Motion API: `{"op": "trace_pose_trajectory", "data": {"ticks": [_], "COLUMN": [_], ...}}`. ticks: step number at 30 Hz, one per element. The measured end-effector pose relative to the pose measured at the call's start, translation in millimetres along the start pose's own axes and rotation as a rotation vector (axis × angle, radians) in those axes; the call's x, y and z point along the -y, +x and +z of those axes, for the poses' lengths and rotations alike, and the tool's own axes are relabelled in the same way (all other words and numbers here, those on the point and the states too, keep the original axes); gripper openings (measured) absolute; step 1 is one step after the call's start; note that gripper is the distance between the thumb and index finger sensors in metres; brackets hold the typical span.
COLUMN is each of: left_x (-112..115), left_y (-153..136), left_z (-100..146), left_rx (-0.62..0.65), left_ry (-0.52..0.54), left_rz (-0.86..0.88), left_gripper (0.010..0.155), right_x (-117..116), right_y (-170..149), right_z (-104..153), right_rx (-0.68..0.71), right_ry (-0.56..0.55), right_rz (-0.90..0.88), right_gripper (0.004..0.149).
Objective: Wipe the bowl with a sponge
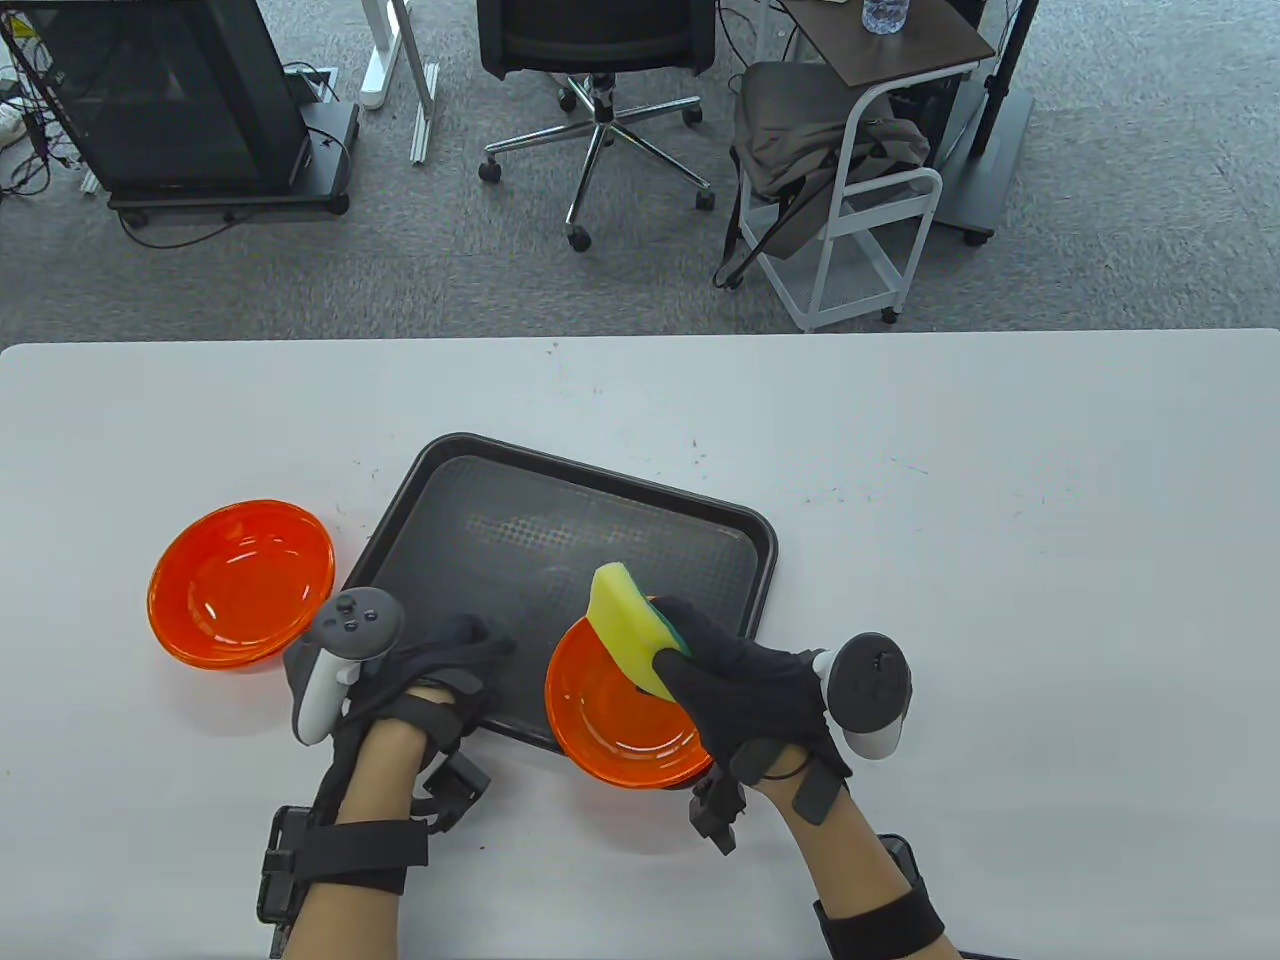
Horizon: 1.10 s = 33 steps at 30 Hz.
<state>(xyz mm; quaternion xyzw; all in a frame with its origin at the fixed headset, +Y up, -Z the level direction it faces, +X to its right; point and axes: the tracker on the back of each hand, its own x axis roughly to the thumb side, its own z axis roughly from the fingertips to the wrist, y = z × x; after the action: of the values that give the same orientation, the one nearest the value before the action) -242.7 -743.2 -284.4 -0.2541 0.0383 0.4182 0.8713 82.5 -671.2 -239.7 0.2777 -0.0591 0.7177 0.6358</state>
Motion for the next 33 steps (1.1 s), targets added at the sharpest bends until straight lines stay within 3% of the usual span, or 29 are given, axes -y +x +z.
{"op": "trace_pose_trajectory", "data": {"ticks": [6, 18, 23, 33], "left_x": [24, 50, 52, 44], "left_y": [9, 17, 18, 24], "left_z": [-8, -20, -22, -15], "left_rx": [0.001, 0.043, 0.078, 0.143], "left_ry": [-0.061, -0.027, -0.026, -0.013], "left_rz": [-0.095, -0.155, -0.146, -0.083], "left_gripper": [0.081, 0.074, 0.063, 0.059], "right_x": [-1, 0, 0, 0], "right_y": [0, -1, -1, -2], "right_z": [0, -1, -1, -1], "right_rx": [-0.003, -0.005, -0.007, -0.014], "right_ry": [0.006, 0.010, 0.012, 0.018], "right_rz": [0.004, 0.017, 0.023, 0.038], "right_gripper": [0.051, 0.051, 0.051, 0.051]}}
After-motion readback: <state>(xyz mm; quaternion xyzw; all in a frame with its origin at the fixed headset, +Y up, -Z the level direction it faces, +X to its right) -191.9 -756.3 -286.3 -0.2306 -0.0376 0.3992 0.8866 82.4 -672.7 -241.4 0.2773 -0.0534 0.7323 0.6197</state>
